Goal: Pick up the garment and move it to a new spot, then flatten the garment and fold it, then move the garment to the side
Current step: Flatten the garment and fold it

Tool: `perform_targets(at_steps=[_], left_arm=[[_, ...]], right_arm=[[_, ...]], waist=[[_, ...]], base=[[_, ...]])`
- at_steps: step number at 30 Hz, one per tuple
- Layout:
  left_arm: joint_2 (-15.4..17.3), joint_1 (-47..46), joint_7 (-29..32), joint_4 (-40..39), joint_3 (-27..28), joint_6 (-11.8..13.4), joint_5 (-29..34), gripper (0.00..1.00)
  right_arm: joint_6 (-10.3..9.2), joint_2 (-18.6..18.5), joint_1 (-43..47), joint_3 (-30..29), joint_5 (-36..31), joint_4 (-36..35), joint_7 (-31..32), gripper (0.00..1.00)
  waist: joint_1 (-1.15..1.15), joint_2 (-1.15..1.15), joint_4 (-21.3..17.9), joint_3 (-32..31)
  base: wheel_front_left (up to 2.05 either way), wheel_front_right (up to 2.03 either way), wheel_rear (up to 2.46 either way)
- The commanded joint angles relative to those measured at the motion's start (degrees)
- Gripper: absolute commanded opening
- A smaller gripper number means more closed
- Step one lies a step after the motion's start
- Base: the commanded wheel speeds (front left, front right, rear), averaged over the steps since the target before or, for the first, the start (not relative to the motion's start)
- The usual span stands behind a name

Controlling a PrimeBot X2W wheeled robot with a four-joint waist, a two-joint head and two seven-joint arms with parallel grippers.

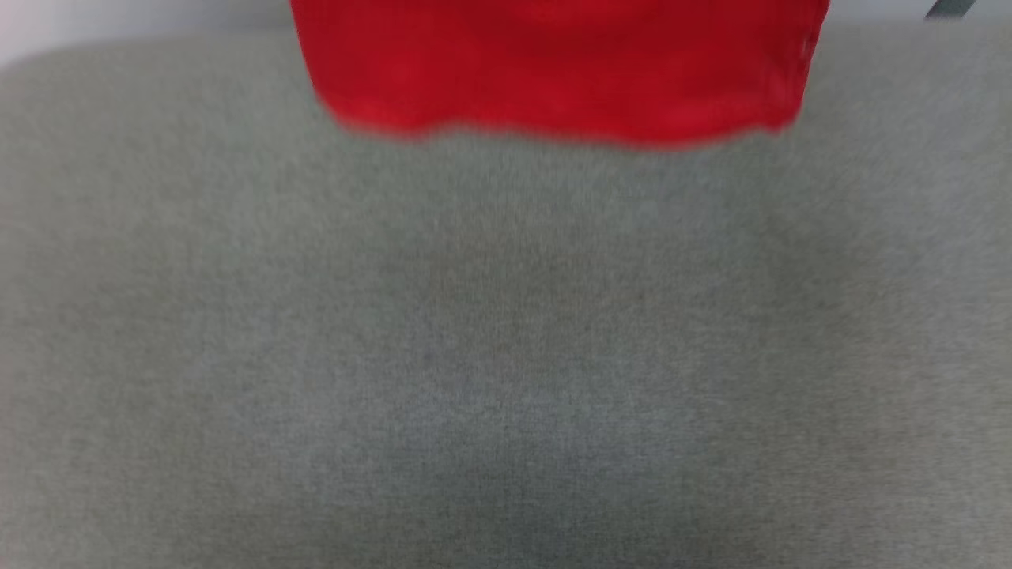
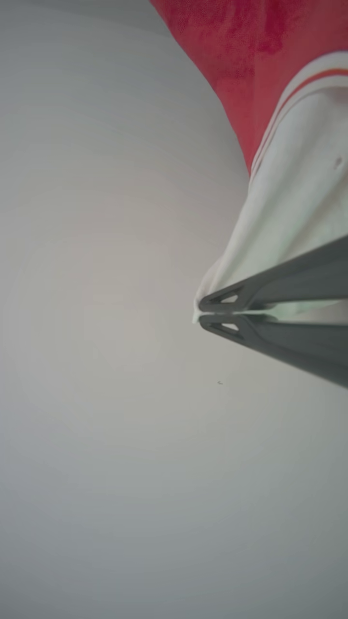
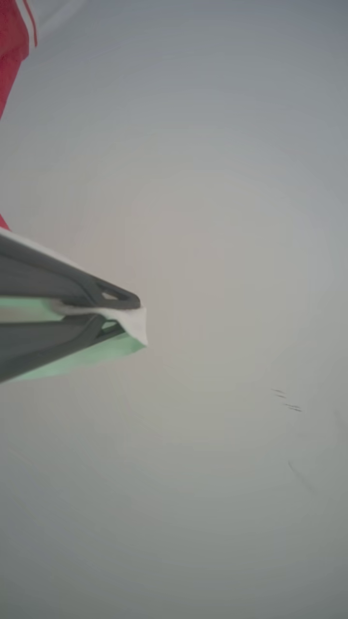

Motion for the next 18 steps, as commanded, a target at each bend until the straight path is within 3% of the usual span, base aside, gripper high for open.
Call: perform_targets(at_steps=[1,7,13,18], left_arm=[[-0.65,-1.5,-1.37,0.54,-0.12,-0.04,0.74,0.0],[-4.23,-10.06,-15.06,6.76,-0.57,-0.04,4.46,0.0],[-7.57,-10.69,-23.35,13.65,-3.32,-0.05,2.9,0.0],[-9.03,-6.61,-25.49,17.69,-6.81,-0.05,-0.92,0.0]], right_arm=[[-0.07,-0.28,-1.35,0.82,-0.89,0.26,-1.92,0.0],[-0.08,-3.02,-8.56,4.96,-7.97,4.88,-16.3,0.0],[-0.08,-4.15,-9.92,9.43,-12.12,12.12,-19.65,0.0],[-0.08,-4.0,-7.14,12.95,-8.53,16.74,-19.85,0.0]], waist=[[0.0,0.0,1.25,10.17],[0.0,0.0,2.7,18.14],[0.0,0.0,4.51,22.65],[0.0,0.0,5.43,22.42]], base=[[0.0,0.0,0.0],[0.0,0.0,0.0],[0.0,0.0,0.0],[0.0,0.0,0.0]])
